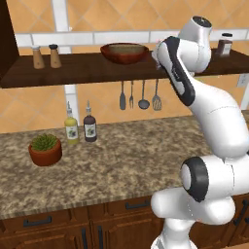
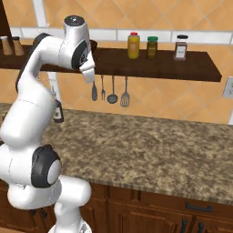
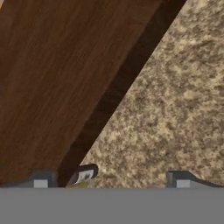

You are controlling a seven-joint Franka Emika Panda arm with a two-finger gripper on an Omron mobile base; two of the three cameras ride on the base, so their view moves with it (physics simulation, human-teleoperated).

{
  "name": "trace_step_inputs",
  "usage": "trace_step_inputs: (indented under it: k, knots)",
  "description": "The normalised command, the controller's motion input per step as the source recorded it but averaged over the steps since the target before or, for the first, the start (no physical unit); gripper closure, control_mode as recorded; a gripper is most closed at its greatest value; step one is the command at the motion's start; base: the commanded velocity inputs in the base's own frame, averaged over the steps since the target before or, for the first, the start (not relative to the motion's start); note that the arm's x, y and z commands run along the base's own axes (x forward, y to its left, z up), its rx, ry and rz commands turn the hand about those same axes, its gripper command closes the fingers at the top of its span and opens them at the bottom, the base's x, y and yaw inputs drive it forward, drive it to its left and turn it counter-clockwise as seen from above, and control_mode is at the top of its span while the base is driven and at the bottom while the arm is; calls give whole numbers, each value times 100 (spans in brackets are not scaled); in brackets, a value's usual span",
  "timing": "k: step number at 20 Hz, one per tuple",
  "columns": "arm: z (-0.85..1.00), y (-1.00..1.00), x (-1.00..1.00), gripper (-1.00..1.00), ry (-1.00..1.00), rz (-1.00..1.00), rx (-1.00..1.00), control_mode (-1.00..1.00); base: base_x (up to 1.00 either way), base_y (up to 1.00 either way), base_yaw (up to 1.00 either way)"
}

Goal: Pick up the bowls on the counter and stack them on top of one another in the open cabinet. Place the smaller bowl on top of the larger bowl.

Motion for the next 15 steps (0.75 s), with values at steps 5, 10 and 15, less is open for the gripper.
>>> trace_step_inputs:
  k: [5,10,15]
  knots:
    - [-100,-69,-100,-100,-3,0,0,-100,0,0,0]
    - [-100,-95,-100,-100,-29,0,0,-100,0,0,0]
    - [-79,-19,-39,-100,-4,1,-28,-100,0,0,0]
